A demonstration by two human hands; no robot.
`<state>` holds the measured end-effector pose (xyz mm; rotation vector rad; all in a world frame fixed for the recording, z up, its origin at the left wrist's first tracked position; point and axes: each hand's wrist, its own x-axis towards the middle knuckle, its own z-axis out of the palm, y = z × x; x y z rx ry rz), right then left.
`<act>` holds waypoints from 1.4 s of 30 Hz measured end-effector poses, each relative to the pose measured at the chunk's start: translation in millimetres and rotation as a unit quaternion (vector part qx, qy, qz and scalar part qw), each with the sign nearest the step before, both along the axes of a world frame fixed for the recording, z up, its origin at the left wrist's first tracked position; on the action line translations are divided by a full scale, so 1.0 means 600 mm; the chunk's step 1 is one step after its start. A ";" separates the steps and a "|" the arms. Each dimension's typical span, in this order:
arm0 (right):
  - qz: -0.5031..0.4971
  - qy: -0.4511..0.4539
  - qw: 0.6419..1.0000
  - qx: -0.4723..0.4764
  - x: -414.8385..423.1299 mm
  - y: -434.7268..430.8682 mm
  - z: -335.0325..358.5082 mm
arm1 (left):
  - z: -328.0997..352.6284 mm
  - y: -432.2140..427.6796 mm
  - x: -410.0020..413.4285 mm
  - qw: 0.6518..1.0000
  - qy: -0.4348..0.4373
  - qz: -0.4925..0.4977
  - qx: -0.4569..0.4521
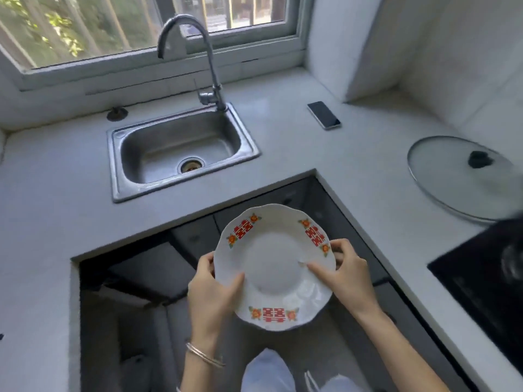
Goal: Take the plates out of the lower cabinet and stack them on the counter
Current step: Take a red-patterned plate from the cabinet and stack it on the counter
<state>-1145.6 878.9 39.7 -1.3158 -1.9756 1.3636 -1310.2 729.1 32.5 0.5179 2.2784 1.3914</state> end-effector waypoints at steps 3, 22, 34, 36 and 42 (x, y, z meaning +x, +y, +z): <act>-0.082 0.003 0.997 0.003 0.092 0.006 -0.002 | 0.017 0.052 0.057 0.997 0.003 -0.082 0.012; -0.498 -0.042 0.866 0.019 0.726 -0.202 0.016 | 0.036 0.151 0.648 0.877 -0.027 -0.478 -0.040; -0.706 -0.036 0.707 0.019 0.923 -0.321 0.027 | 0.037 0.197 0.949 0.727 0.023 -0.684 -0.049; -0.728 -0.041 0.685 0.017 0.953 -0.333 0.028 | 0.041 0.203 0.996 0.705 0.028 -0.707 -0.046; -0.764 -0.060 0.641 0.029 1.069 -0.382 0.049 | 0.051 0.185 1.138 0.651 0.025 -0.759 -0.020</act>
